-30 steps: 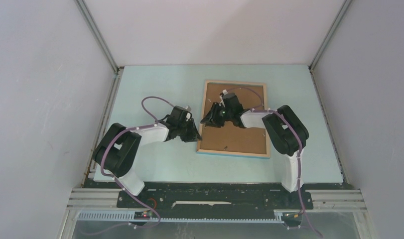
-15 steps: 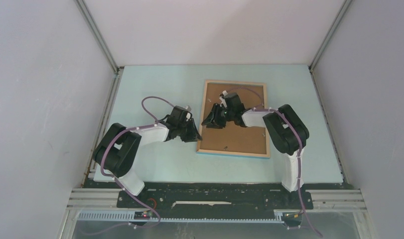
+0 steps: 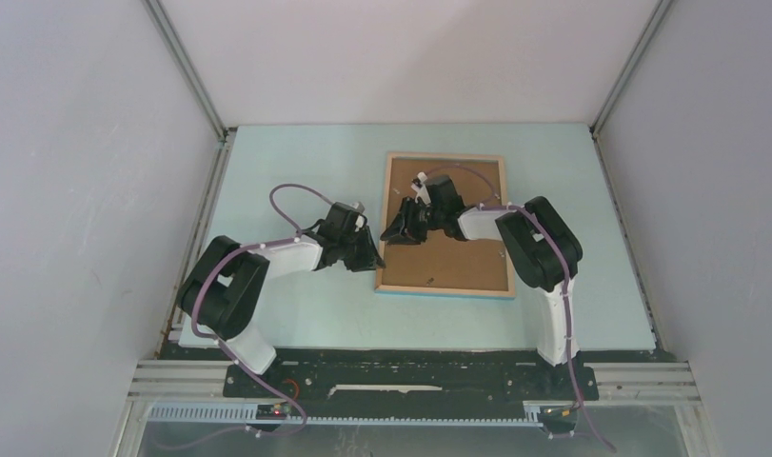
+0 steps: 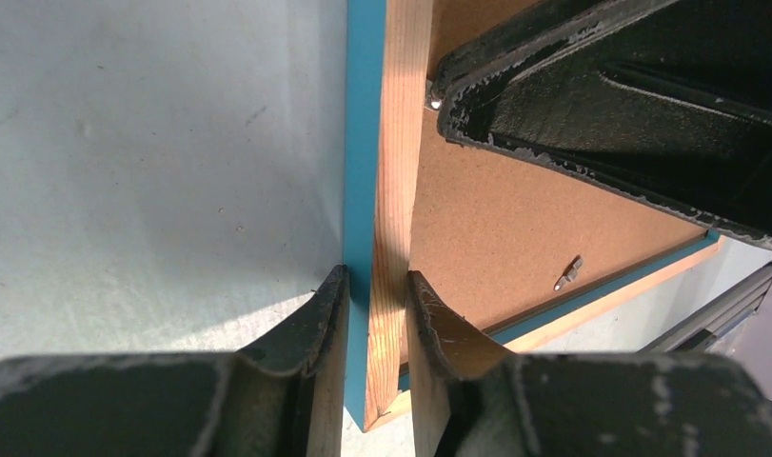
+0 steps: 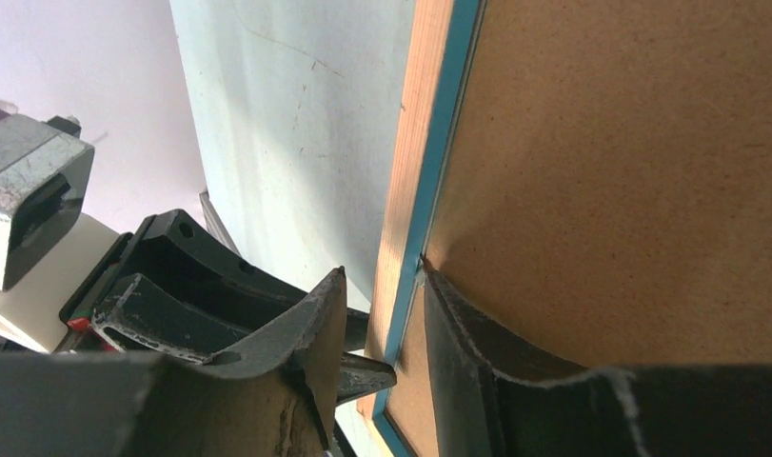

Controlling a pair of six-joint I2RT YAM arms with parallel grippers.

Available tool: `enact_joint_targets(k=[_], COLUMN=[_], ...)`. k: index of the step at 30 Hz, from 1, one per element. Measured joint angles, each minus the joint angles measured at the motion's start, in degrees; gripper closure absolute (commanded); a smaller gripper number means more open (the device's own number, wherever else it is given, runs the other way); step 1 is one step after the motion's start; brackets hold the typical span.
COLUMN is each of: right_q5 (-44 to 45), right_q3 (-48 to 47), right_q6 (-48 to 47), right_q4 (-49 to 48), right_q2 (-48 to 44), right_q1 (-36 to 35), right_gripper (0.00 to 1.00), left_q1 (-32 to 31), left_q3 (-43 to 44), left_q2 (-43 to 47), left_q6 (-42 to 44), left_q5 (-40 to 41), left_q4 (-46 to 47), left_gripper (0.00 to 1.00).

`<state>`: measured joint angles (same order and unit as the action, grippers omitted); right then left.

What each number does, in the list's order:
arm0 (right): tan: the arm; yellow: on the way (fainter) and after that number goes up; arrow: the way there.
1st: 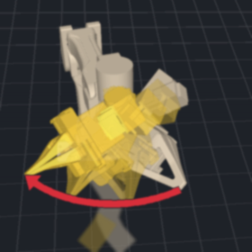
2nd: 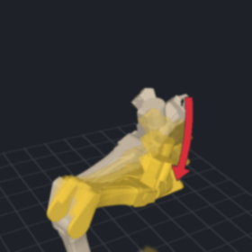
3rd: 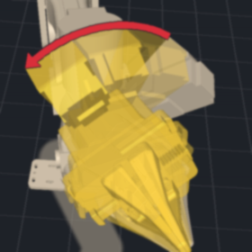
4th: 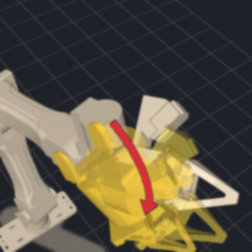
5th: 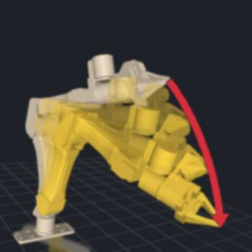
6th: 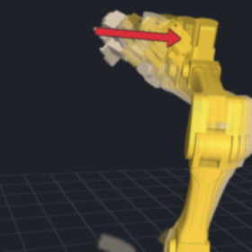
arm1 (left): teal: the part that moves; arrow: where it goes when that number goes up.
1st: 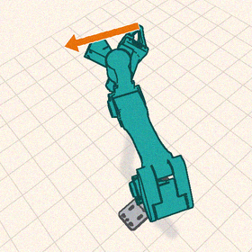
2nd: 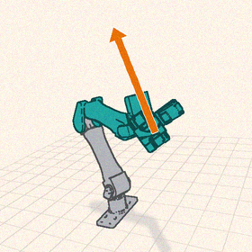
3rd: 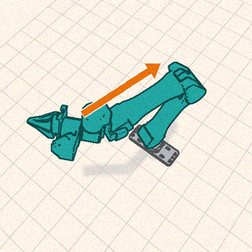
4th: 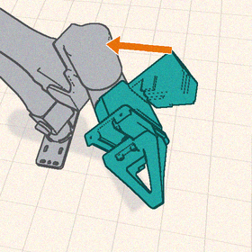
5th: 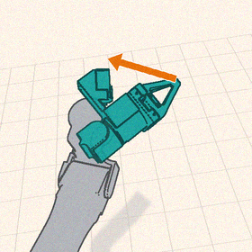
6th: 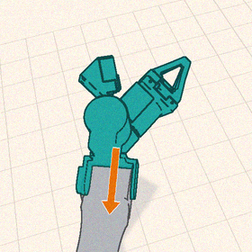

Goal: Put the photo into the frame
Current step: Install the photo frame at the center of the board.

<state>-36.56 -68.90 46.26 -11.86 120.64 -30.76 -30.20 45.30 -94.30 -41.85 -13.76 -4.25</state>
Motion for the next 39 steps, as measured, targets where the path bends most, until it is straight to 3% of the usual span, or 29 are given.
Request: enact_joint_targets(k=[7,13,17,22,28,32,39], right_q5=[-2.23,-1.6,1.31,2.29,2.71,3.1,4.83], right_q3=[-0.09,-2.58,-3.54,-5.27,-12.02,-14.88,-19.45], right_q6=[-1.51,-6.67,-10.8,-12.31,-12.59,-12.55,-11.87], right_q4=[-0.04,11.06,17.46,17.97,18.03,17.88,15.89], right_q2=[0.02,-2.78,-7.82,-8.7,-1.75,2.16,6.82], right_q1=[0.98,3.26,5.03,6.8,7.28,7.26,7.02], right_gripper=[0.49,0.35,0.34,0.34,0.37,0.4,0.43], left_q1=[-0.02,-0.85,-2.82,-3.39,-0.42,2.25,2.64], left_q3=[-0.37,-3.65,-6.54,-6.91,-2.89,2.47,9.79], left_q2=[0.22,1.92,4.5,8.22,10.4,6.99,-4.33], left_q6=[0.07,-0.92,-2.86,-3.21,-2.91,-2.19,-1.14], left_q5=[-0.11,-0.11,-0.96,0.04,1.2,2.99,6.12], left_q4=[0.46,4.15,4.39,-2.23,-6.64,-6.95,-5.11], left_gripper=[1.0,0.99,0.83,0.51,0.34,0.34,0.46])
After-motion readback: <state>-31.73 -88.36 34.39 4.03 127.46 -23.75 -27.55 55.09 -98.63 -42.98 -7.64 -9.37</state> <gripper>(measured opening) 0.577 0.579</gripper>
